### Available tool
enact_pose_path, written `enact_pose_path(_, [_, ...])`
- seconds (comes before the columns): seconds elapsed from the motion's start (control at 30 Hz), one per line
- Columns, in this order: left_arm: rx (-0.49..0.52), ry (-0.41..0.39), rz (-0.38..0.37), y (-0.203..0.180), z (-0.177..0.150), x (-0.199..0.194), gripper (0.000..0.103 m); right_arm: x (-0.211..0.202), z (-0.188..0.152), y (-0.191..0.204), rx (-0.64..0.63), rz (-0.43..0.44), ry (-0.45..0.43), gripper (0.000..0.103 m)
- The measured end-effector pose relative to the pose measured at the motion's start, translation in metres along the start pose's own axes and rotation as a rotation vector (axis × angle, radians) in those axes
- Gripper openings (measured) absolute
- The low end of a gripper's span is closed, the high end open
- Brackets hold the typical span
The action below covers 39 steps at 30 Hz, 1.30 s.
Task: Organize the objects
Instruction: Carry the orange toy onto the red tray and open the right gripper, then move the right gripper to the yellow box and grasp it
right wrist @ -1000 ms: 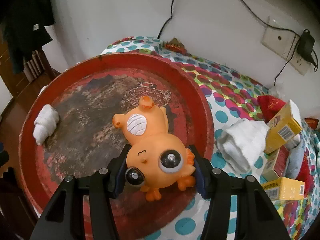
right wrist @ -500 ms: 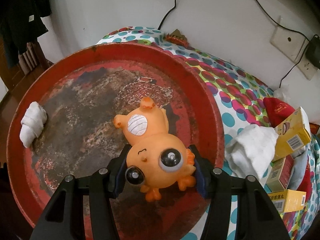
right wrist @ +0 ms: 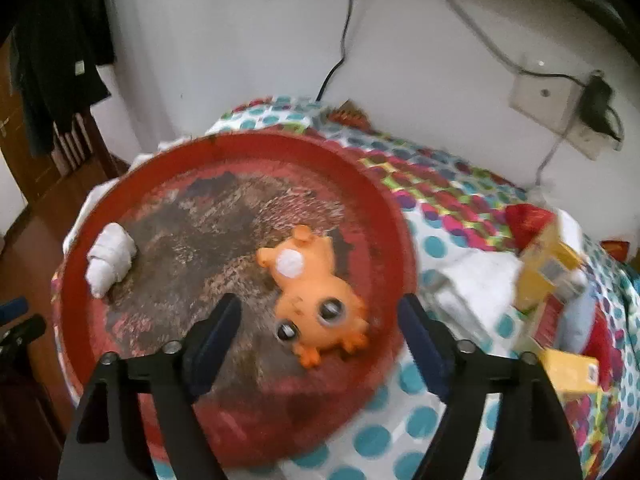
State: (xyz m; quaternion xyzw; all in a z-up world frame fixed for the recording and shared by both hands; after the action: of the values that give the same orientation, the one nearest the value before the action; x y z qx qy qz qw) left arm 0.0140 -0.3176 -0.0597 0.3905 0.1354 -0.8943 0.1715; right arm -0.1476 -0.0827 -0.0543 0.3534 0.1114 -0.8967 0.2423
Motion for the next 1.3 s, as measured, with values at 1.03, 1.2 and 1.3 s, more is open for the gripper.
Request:
enact_pose_path(1.03, [0.064,0.010,0.002,-0.020,-0.007,0.001,0.067,-0.029,-0.082,-0.170,0.653,-0.334,0.038,0.093])
enact_pose_path(1.2, [0.064,0.019,-0.005,-0.021,-0.007,0.001,0.067,-0.026,-0.082,-0.179,0.833,-0.383,0.002,0.093])
enact_pose_path(1.3, [0.065,0.018,-0.013,-0.022,-0.008,0.001,0.067,-0.024,-0.076,-0.182,0.839,-0.449,0.002,0.093])
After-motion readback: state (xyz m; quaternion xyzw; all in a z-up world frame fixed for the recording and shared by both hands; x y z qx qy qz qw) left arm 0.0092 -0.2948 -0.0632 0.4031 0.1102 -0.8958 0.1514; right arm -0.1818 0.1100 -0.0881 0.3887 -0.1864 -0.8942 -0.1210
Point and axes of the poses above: each gripper's, at about its wrist camera, not at the fingertips, and x roughly the way its jaws point, y to its left, z to its top, the point moved 6 cm from there along x, roughly the way its jaws point, and after that the axes turned 6 degrees about -y, right-handed, at the moved point
